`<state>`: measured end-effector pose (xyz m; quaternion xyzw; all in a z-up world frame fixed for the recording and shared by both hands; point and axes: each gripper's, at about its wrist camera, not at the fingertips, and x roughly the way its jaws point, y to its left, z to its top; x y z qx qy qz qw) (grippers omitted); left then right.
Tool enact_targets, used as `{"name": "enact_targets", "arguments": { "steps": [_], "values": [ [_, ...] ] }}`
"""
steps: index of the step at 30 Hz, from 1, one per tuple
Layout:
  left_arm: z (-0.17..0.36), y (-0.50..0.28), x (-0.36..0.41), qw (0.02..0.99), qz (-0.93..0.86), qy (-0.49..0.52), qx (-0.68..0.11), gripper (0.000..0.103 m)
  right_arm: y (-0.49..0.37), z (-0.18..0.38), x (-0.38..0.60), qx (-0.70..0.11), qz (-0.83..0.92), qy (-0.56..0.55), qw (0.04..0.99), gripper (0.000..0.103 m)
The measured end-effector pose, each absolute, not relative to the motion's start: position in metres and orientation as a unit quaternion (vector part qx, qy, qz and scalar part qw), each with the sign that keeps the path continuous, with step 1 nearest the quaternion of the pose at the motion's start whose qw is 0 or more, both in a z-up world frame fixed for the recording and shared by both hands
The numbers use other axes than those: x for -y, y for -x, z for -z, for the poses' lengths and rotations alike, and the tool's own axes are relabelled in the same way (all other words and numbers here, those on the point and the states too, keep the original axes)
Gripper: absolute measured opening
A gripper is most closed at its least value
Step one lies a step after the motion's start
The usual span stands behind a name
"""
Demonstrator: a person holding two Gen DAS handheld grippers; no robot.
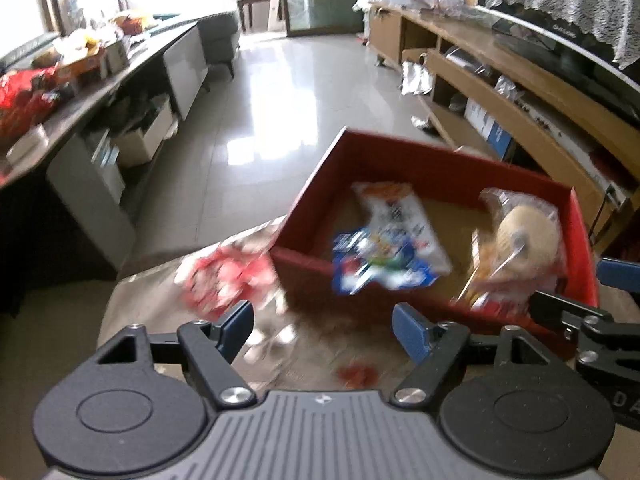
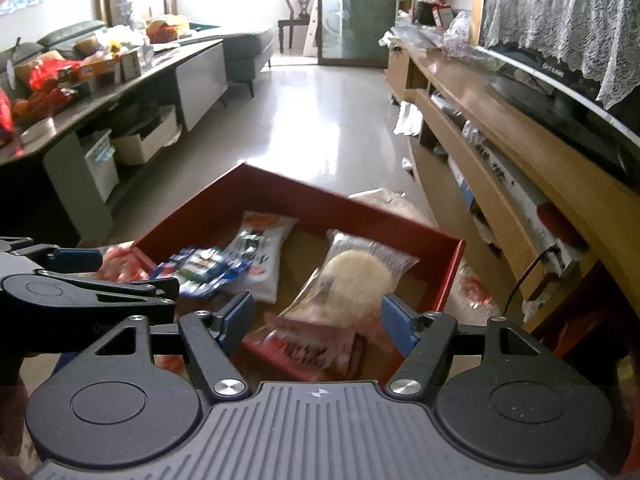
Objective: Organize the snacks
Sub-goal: 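Grasp the purple Wafer Biscuit packet with the left tool while the right approaches the gold packet, then grasp the gold foil packet with the right tool while the left holds the wafer packet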
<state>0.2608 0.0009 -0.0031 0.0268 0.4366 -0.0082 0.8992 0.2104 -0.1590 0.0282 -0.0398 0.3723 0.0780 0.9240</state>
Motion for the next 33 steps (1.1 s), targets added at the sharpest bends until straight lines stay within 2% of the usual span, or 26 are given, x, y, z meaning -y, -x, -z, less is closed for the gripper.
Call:
{"name": "enact_targets", "arguments": {
  "steps": [14,24,27,33],
  "values": [
    [0.058,-0.22,-0.081,0.85,-0.03,0.012,-0.526,0.081,-0.178,0.001,0.101,-0.446,-0.146,0.072,0.88,0.077],
    [0.086,-0.235,-0.078,0.832,-0.041,0.035,-0.552,0.08,-0.171,0.02,0.088,-0.483,-0.156,0.061,0.86,0.077],
    [0.084,-0.232,-0.076,0.834,-0.041,0.033,-0.549,0.073,-0.174,0.026,0.088,-0.494,-0.158,0.053,0.853,0.077],
    [0.077,-0.218,-0.07,0.835,-0.023,0.03,-0.549,0.071,-0.175,0.039,0.085,-0.516,-0.157,0.045,0.841,0.076]
  ]
}}
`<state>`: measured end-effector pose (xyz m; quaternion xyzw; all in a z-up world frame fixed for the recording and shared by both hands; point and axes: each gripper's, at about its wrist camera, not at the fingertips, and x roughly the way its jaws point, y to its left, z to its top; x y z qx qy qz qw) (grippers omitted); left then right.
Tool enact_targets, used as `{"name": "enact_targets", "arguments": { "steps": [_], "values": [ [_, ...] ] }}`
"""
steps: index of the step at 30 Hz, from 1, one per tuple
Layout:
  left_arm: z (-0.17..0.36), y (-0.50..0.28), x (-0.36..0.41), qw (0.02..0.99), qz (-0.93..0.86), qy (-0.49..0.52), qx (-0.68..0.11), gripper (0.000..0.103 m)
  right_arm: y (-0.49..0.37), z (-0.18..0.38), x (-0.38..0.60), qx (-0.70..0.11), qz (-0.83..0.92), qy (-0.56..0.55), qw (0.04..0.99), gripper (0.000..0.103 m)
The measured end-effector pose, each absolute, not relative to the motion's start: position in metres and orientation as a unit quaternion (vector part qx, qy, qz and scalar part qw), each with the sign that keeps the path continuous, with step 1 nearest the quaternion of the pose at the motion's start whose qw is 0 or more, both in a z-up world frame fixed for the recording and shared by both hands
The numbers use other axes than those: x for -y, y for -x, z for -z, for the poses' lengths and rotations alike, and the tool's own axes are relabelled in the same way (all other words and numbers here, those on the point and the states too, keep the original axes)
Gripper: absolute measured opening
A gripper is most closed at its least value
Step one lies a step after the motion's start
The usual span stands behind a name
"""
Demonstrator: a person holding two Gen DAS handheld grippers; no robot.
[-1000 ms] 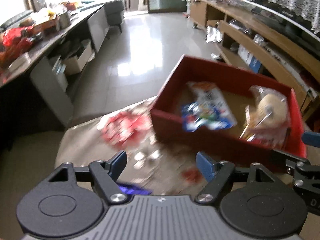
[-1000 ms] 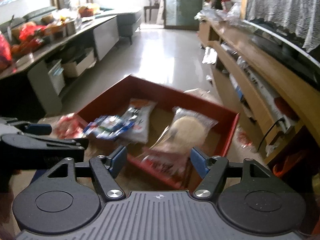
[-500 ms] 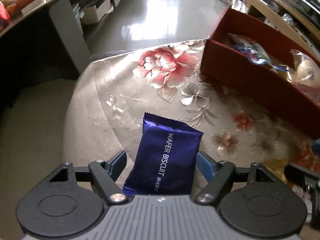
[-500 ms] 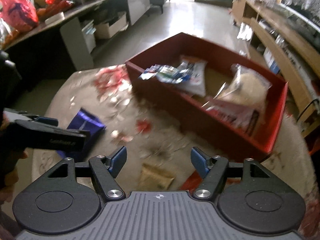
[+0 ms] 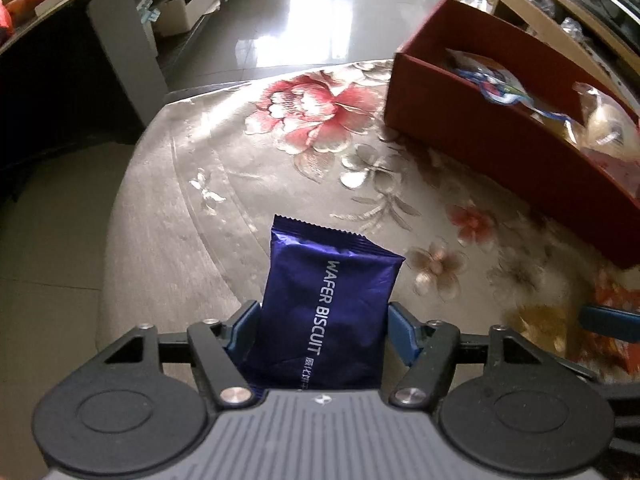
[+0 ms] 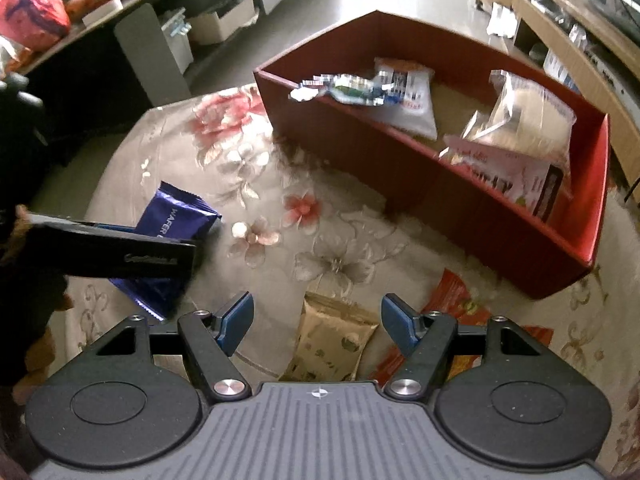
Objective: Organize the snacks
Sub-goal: 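Grasp the gold foil packet with the right tool while the left holds the wafer packet, then carry both packets over the red box and open the left tool to drop the wafer packet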
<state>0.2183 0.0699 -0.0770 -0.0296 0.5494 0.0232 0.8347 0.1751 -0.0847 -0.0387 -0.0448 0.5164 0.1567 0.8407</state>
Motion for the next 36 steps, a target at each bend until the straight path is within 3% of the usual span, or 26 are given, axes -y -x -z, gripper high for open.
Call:
{"name": "enact_targets", "arguments": {
  "steps": [15,22,26,28,32,36],
  "values": [
    [0.078,-0.201,-0.059,0.838,-0.004,0.0,-0.545,0.072,-0.165,0.064,0.077,-0.538,-0.142,0.083,0.827,0.075],
    [0.085,-0.201,-0.059,0.835,-0.004,-0.01,-0.55,0.081,-0.162,0.067,0.075,-0.538,-0.151,0.093,0.824,0.083],
    [0.086,-0.201,-0.058,0.836,-0.006,-0.013,-0.548,0.082,-0.158,0.068,0.074,-0.534,-0.155,0.106,0.824,0.083],
    [0.085,-0.2,-0.055,0.838,-0.005,-0.021,-0.545,0.08,-0.156,0.068,0.071,-0.529,-0.154,0.122,0.826,0.08],
    [0.082,-0.197,-0.05,0.84,0.003,-0.031,-0.541,0.071,-0.154,0.062,0.07,-0.523,-0.164,0.126,0.827,0.048],
    [0.08,-0.195,-0.046,0.841,0.008,-0.036,-0.541,0.069,-0.151,0.059,0.069,-0.519,-0.165,0.135,0.828,0.046]
  ]
}}
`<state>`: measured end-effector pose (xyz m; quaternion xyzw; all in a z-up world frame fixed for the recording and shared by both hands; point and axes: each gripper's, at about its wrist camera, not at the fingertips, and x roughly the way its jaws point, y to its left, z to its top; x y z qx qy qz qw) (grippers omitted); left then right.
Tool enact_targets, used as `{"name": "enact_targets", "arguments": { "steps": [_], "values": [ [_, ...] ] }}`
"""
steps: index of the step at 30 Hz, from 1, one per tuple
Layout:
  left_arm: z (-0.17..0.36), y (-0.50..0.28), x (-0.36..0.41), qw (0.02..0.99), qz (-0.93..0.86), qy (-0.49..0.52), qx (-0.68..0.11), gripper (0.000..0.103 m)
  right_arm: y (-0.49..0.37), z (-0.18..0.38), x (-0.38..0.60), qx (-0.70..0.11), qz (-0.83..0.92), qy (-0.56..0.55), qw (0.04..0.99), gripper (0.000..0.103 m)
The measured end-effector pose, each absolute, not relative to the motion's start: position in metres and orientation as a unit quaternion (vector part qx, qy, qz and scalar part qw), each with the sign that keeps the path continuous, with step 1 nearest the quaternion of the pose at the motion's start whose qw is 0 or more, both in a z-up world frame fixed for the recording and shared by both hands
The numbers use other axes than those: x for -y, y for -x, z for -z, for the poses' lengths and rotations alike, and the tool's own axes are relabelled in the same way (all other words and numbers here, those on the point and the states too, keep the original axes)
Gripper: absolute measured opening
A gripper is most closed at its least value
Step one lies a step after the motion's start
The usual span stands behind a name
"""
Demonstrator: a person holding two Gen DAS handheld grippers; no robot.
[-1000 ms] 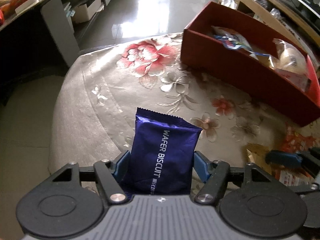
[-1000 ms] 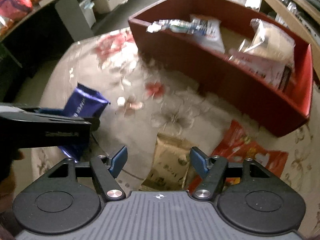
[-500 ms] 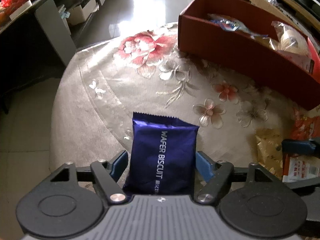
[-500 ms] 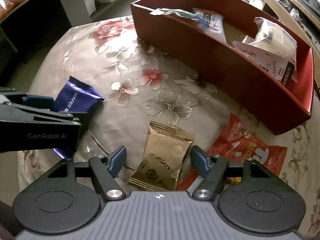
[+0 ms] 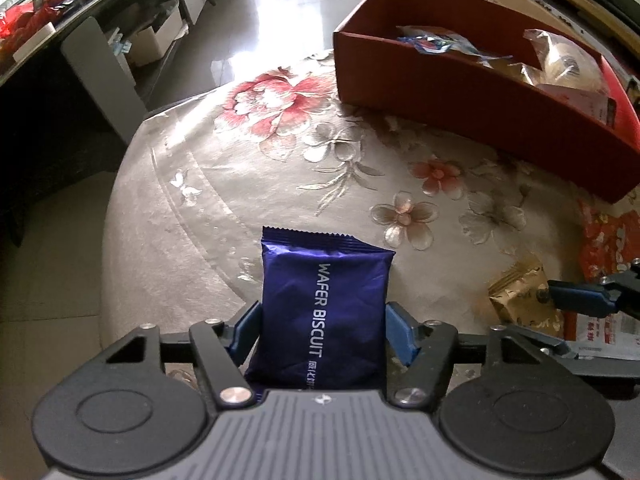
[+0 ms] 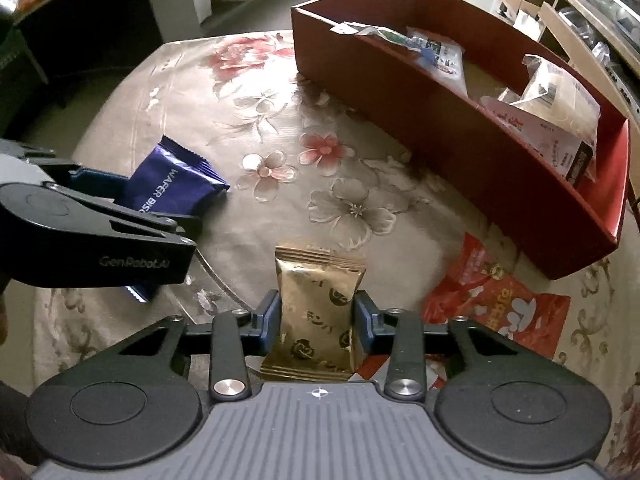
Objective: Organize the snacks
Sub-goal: 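Carry both packets over the red box and open the left tool to drop the wafer packet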
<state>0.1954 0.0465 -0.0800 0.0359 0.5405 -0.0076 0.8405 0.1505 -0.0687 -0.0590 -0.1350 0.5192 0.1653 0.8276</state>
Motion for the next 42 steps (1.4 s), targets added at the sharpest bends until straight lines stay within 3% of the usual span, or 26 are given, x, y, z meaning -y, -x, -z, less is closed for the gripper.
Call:
{"name": "enact_targets", "arguments": {
  "steps": [42],
  "values": [
    [0.004,-0.207,-0.019,0.889,0.038,0.013,-0.456,0.068,-0.164,-0.028,0.118,-0.41,-0.151,0.043,0.898,0.045]
  ]
}}
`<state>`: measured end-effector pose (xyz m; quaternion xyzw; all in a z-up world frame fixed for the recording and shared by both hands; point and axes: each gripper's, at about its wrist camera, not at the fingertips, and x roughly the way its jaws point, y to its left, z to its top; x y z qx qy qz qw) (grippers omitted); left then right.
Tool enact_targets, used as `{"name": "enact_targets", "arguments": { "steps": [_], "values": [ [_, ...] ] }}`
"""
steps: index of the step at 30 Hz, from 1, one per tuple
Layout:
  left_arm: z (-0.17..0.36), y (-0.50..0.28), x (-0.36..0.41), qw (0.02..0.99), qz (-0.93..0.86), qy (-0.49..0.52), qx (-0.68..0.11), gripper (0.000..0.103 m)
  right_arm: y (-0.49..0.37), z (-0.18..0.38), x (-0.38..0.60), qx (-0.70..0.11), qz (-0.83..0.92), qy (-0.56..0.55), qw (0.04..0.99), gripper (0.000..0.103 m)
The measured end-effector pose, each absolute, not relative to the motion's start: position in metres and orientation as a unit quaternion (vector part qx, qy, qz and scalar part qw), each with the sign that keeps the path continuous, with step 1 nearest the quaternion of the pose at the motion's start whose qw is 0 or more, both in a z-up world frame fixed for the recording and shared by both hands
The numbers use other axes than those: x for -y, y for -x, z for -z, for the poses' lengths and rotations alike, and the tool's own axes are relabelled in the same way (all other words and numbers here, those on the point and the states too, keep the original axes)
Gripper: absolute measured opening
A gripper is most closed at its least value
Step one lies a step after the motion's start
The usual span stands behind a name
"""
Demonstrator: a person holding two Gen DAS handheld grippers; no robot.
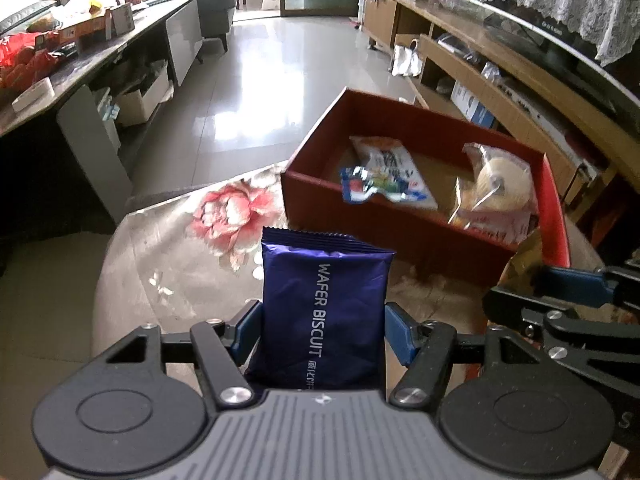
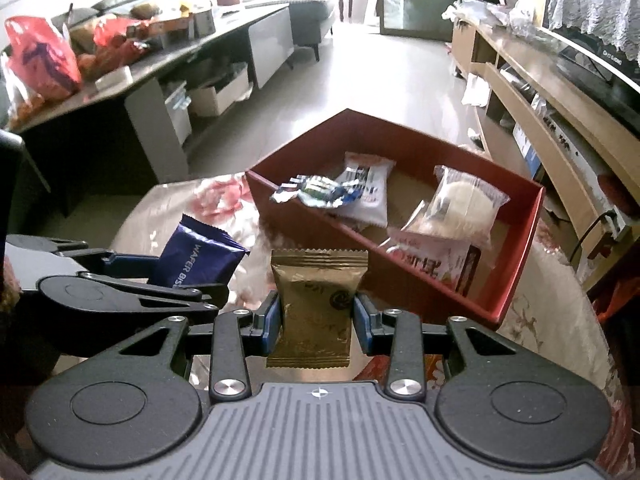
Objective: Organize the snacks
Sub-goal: 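Carry both packets over the red box and open the left tool to drop the wafer packet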
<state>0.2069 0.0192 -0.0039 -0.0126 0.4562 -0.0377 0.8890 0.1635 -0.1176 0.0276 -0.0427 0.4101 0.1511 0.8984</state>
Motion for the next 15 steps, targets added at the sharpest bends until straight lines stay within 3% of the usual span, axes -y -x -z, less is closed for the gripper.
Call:
{"name": "enact_targets", "arguments": {
  "steps": [15],
  "values": [
    [-0.025,-0.24,0.006,0.904,0.047,0.024,-0.425,0.068,-0.185,-0.048,0.143,-0.381,-0.127,0.018,0.916,0.045]
  ]
}}
